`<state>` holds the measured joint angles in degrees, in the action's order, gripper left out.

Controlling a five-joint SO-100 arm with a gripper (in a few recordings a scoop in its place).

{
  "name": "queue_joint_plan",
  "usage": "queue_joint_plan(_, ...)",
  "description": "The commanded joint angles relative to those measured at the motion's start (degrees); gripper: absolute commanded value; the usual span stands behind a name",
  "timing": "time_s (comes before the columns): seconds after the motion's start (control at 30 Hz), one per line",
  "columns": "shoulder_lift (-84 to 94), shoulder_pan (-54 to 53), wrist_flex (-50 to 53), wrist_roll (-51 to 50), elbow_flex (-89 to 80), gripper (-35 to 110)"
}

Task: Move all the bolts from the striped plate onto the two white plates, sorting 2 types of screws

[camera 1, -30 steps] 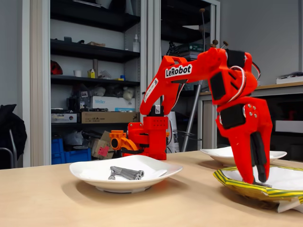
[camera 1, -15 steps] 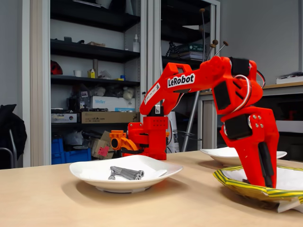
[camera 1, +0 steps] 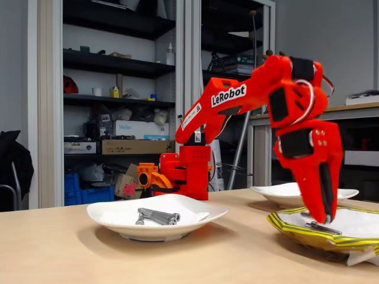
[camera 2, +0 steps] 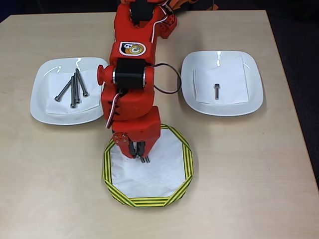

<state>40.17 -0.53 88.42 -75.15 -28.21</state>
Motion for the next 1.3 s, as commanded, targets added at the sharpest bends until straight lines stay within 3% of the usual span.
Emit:
queue_joint_plan(0.0, 9.05, 2.55, 4.13, -4.83, -0.35, 0)
queue_joint_plan(0.23, 28.39, 12.83, 0.35, -17.67, -25.22, 0)
queue_joint_plan(0.5, 50.80, 26.46, -16.70, -31.64, -63.28, 0)
queue_joint_plan(0.63, 57.13, 30.76, -22.24, -36.12, -74.62, 4)
queue_joint_plan(0.77, 59.59, 32.08, -27.16, -35.86, -80.16, 12)
queue_joint_plan(1.03, 59.50, 30.41, -27.60, -32.61, -79.37, 14)
queue_joint_plan(1.27, 51.42, 17.84, -34.10, -13.71, -67.85, 15)
